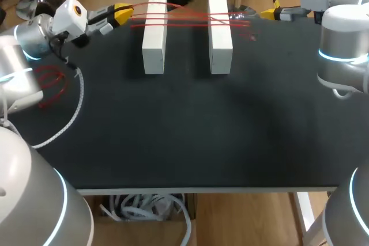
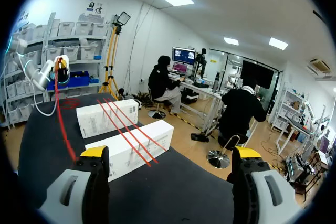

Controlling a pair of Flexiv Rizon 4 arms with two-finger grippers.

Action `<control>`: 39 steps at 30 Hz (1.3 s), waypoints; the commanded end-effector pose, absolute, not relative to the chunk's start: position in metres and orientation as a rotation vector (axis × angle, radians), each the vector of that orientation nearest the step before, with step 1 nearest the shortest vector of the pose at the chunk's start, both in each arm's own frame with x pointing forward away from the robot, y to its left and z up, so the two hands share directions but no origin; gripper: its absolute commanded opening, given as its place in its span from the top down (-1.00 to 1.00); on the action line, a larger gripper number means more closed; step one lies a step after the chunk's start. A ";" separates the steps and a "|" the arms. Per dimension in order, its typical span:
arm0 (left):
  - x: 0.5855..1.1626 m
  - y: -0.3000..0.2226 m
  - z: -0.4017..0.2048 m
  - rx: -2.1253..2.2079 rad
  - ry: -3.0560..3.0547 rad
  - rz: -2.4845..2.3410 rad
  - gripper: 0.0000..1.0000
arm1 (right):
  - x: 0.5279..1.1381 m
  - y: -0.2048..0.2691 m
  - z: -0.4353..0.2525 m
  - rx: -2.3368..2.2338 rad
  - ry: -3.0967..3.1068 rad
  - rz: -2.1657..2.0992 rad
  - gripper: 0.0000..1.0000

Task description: Grab the tape and strap the tape.

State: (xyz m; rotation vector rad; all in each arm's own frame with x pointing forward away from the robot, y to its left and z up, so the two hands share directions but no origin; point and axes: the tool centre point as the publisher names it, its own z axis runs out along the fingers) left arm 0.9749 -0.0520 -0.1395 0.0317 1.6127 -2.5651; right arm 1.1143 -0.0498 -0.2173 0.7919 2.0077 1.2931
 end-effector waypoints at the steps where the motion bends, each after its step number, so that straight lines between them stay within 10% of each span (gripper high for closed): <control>1: 0.975 -0.053 -0.140 0.033 1.610 -2.565 1.00 | 1.114 -0.050 -0.217 0.792 2.010 1.292 -1.00; 39: 0.975 -0.053 -0.140 0.033 1.610 -2.565 1.00 | 1.042 -0.053 -0.156 1.506 1.304 1.832 -1.00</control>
